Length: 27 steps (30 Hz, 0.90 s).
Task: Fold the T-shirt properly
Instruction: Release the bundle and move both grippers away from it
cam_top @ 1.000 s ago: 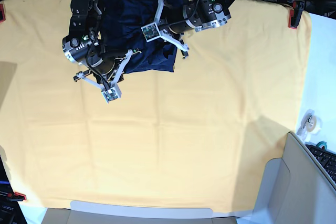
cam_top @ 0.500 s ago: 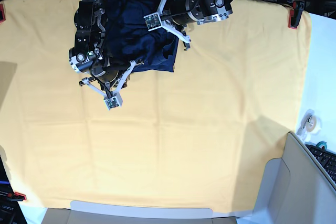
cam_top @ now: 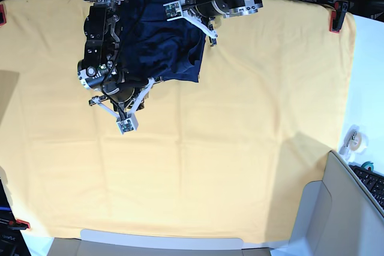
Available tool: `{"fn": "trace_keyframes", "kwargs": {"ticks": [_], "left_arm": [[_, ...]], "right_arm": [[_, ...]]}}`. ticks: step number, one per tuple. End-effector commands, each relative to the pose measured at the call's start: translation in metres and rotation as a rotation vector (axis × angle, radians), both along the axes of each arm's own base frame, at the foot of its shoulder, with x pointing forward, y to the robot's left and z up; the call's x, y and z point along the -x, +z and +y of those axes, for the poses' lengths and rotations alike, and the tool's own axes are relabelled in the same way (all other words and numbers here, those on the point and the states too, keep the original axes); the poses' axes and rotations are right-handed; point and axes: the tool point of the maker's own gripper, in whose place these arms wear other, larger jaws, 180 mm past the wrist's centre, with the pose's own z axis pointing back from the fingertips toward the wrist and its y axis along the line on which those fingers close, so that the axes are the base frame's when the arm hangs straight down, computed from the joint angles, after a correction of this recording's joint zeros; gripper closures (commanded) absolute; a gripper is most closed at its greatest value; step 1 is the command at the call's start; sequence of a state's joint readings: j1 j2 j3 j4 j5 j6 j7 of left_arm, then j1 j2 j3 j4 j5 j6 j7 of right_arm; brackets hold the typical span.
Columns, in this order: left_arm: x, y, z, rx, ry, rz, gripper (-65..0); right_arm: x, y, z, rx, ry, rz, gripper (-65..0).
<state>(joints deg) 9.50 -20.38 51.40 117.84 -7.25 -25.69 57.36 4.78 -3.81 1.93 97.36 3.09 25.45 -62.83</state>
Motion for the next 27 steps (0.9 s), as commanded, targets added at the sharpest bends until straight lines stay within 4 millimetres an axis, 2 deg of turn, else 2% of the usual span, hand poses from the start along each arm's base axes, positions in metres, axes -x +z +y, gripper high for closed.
{"fn": "trace_keyframes", "kwargs": {"ticks": [1, 7, 14, 18, 24, 27], "left_arm": [[0.011, 0.012, -0.012, 0.062, -0.041, 0.016, -0.3], [0.029, 0.024, -0.028, 0.145, -0.170, 0.000, -0.2], [0.025, 0.049, -0.046, 0.317, -0.170, -0.038, -0.2], [0.005, 0.062, -0.047, 0.390, -0.069, -0.074, -0.1], [-0.006, 0.061, -0.045, 0.383, -0.021, -0.088, -0.1], [-0.030, 0.061, -0.035, 0.359, 0.079, -0.137, -0.1]], "right_arm": [[-0.011, 0.016, 0.003, -0.018, 0.000, -0.058, 0.0], [-0.011, 0.016, 0.003, -0.018, 0.000, -0.058, 0.0], [-0.013, 0.018, -0.006, 0.000, -0.013, -0.069, 0.0], [-0.016, 0.021, -0.007, 0.003, -0.015, -0.078, 0.0], [-0.016, 0.021, -0.006, 0.001, -0.015, -0.078, 0.0], [-0.016, 0.022, -0.005, -0.003, -0.015, -0.078, 0.0]]}}
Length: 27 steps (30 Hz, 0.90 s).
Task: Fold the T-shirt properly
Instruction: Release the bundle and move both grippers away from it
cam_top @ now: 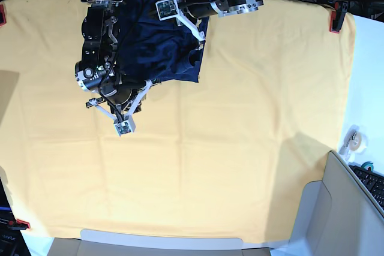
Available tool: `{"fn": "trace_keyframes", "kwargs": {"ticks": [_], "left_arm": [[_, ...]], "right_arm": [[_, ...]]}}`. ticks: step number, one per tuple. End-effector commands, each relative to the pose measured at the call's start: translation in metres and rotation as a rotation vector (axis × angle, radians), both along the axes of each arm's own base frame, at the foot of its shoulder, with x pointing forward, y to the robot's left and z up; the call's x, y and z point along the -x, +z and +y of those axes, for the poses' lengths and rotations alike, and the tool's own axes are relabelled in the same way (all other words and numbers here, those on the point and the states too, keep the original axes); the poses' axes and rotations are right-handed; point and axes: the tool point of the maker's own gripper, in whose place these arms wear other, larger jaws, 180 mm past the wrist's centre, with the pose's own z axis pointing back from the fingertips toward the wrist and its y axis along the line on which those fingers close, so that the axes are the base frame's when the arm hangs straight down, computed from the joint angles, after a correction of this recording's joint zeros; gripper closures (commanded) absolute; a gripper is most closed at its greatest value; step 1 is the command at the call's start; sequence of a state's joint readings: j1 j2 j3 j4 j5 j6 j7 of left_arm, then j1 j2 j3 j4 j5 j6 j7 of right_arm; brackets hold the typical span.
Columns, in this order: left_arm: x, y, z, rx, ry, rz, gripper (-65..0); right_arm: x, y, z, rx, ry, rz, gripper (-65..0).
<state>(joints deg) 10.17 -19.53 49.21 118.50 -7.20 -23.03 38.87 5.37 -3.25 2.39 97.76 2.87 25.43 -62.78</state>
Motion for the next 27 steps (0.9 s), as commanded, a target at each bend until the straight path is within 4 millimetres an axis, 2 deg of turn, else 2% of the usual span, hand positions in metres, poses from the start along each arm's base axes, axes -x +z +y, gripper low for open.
{"fn": "trace_keyframes", "kwargs": {"ticks": [1, 6, 10, 15, 18, 23, 27], "left_arm": [[-0.014, 0.010, 0.002, 0.024, 0.043, -0.041, -0.1], [-0.044, 0.008, 0.019, -0.055, 0.115, -0.093, -0.1], [-0.050, 0.009, 0.022, -0.066, 0.120, -0.108, -0.1], [-0.042, -0.017, 0.023, -0.111, 0.106, -0.051, -0.1], [-0.026, -0.035, 0.022, -0.155, 0.053, -0.018, -0.1], [-0.005, -0.044, 0.020, -0.186, -0.009, 0.005, -0.1], [0.008, -0.040, 0.012, -0.182, -0.054, 0.011, -0.1]], "right_arm": [[-0.011, 0.017, 0.002, -0.016, -0.004, -0.061, 0.0], [-0.011, 0.016, 0.004, -0.018, 0.001, -0.060, 0.0], [-0.011, 0.016, 0.005, -0.017, 0.004, -0.060, 0.0], [-0.011, 0.016, 0.005, -0.017, 0.004, -0.060, 0.0], [-0.011, 0.016, 0.004, -0.018, -0.001, -0.060, 0.0], [-0.012, 0.017, 0.003, -0.017, -0.002, -0.061, 0.0], [-0.012, 0.016, 0.002, -0.014, -0.002, -0.058, 0.0]]}}
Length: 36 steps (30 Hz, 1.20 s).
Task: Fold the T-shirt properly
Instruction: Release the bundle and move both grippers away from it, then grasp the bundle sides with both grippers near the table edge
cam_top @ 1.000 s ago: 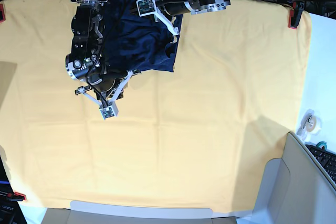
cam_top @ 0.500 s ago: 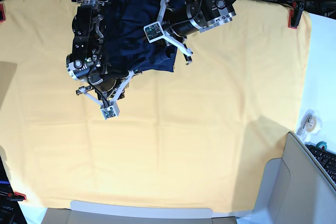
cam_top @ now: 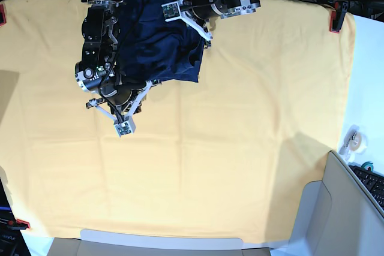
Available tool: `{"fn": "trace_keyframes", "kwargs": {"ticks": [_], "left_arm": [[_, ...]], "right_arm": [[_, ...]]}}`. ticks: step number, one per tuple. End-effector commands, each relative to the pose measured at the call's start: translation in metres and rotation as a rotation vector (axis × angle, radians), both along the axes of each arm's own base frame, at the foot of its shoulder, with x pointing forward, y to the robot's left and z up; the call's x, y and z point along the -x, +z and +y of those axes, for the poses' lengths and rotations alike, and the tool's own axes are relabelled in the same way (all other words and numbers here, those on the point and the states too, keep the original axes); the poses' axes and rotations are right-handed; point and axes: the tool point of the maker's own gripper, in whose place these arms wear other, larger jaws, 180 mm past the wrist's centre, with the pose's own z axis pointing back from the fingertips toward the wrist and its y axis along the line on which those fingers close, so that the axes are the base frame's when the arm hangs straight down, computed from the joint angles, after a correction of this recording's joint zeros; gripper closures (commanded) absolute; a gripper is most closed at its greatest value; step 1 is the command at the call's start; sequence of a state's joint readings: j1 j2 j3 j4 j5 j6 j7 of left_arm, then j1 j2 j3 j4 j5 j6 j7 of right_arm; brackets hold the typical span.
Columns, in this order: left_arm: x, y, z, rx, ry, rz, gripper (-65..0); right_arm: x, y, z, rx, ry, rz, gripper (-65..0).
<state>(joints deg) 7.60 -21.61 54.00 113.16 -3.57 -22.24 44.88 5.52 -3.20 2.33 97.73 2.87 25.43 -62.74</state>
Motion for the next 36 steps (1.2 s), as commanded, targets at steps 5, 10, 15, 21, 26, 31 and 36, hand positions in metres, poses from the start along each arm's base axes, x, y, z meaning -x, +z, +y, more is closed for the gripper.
{"fn": "trace_keyframes", "kwargs": {"ticks": [5, 10, 15, 21, 26, 31, 36], "left_arm": [[0.033, 0.020, -0.020, 0.031, -0.181, -0.009, -0.1], [0.050, 0.023, -0.026, 0.037, -0.279, -0.007, -0.1], [0.033, 0.049, -0.037, 0.168, -0.197, -0.056, -0.1], [-0.035, 0.065, -0.016, 0.220, 0.118, -0.116, -1.3], [-0.064, 0.061, 0.019, 0.205, 0.290, -0.120, -13.5], [-0.083, 0.054, 0.060, 0.161, 0.426, -0.132, -18.1], [-0.088, 0.051, 0.077, 0.138, 0.478, -0.134, -18.4]], "right_arm": [[-0.012, 0.015, 0.002, -0.014, -0.002, -0.057, 0.0], [-0.014, 0.017, 0.002, -0.014, -0.003, -0.061, 0.0], [-0.015, 0.020, 0.001, -0.012, -0.005, -0.072, 0.0], [-0.027, 0.050, -0.001, -0.009, -0.010, -0.159, 0.0], [-0.025, 0.057, -0.038, -0.068, -0.116, -0.167, -1.5], [-0.015, 0.064, -0.088, -0.256, -0.200, -0.153, -17.7], [0.002, 0.036, -0.109, -0.509, -0.199, 0.009, -34.2]]}}
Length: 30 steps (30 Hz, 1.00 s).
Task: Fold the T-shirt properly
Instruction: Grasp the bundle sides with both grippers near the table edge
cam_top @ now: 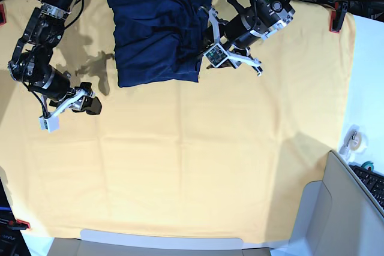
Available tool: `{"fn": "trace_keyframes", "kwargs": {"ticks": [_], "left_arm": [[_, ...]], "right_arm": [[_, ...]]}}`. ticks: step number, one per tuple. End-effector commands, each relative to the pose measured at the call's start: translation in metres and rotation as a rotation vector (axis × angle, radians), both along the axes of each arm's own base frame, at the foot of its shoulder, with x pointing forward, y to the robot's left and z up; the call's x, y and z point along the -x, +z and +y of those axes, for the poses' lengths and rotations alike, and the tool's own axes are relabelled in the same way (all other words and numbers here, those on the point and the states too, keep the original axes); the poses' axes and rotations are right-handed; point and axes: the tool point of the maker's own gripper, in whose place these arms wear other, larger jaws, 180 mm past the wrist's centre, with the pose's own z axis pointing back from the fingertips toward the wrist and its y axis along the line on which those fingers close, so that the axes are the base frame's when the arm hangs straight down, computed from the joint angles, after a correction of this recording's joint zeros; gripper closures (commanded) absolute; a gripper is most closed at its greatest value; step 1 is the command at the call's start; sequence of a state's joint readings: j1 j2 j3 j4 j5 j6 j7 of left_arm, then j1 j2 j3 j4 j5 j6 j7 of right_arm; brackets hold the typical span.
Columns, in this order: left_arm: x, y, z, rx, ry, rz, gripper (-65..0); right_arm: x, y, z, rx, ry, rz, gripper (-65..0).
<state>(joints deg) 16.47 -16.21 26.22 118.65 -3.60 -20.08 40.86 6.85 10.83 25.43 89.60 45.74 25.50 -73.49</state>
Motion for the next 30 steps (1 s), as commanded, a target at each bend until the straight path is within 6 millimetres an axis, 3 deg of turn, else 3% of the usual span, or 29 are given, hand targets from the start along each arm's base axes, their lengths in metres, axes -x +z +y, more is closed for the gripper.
{"fn": "trace_keyframes", "kwargs": {"ticks": [1, 4, 8, 16, 22, 30], "left_arm": [[-0.002, 0.009, -0.003, 0.025, -0.006, -0.025, -18.4], [-0.002, 0.009, -0.002, 0.023, -0.003, -0.025, -18.4], [-0.002, 0.009, -0.001, 0.022, 0.001, -0.024, -18.4], [-0.006, 0.005, 0.006, -0.009, 0.021, -0.008, -18.5], [-0.023, 0.009, 0.033, -0.017, 0.130, -0.022, -18.5], [-0.027, 0.007, 0.052, -0.043, 0.183, -0.013, -18.5]], "right_arm": [[-0.005, 0.007, 0.000, -0.067, 0.015, -0.020, -36.4], [0.003, -0.009, -0.004, -0.187, 0.045, 0.030, -39.3], [0.013, -0.028, -0.005, -0.219, 0.066, 0.086, -39.3], [0.017, -0.040, 0.054, -0.251, 0.209, 0.127, -39.4], [0.022, -0.045, 0.069, -0.278, 0.226, 0.143, -39.4], [0.034, -0.055, 0.099, -0.295, 0.293, 0.181, -39.2]]}}
